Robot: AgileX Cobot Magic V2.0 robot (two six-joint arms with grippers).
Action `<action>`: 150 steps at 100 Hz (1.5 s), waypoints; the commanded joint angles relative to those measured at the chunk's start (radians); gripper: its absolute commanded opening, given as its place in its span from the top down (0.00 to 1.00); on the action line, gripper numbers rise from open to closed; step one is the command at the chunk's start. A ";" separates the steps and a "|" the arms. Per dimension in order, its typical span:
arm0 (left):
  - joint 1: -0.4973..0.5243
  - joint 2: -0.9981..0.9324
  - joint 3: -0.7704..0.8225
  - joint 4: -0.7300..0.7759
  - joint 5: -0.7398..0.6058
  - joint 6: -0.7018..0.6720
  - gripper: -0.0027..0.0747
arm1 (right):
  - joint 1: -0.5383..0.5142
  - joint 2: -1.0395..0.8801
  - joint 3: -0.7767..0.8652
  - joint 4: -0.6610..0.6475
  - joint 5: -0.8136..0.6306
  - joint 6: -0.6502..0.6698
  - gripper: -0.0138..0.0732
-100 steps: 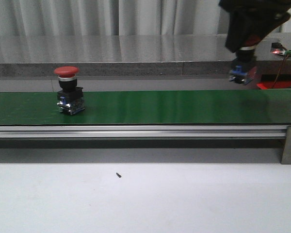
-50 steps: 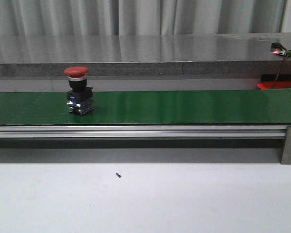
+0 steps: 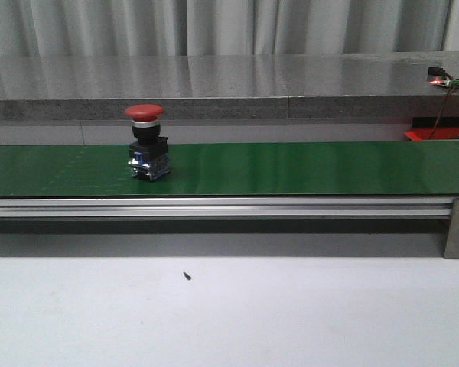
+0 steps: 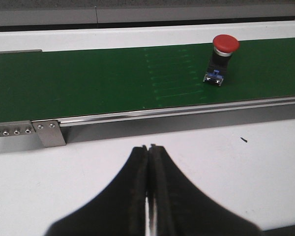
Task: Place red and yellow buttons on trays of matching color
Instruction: 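Carry the red button to the red tray, lower and release it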
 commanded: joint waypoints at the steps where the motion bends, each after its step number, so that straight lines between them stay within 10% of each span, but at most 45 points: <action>1: -0.007 0.007 -0.025 -0.024 -0.059 -0.003 0.99 | -0.006 -0.012 -0.031 0.025 -0.082 0.004 0.70; 57: -0.007 0.007 -0.025 -0.024 -0.059 -0.003 0.99 | -0.006 0.129 -0.031 0.092 -0.173 0.002 0.69; 86: -0.007 0.007 -0.025 -0.024 -0.059 -0.003 0.99 | -0.006 0.126 -0.031 0.092 -0.183 0.001 0.27; 150: -0.007 0.007 -0.025 -0.024 -0.059 -0.003 0.99 | 0.035 -0.083 -0.030 0.081 -0.121 -0.081 0.27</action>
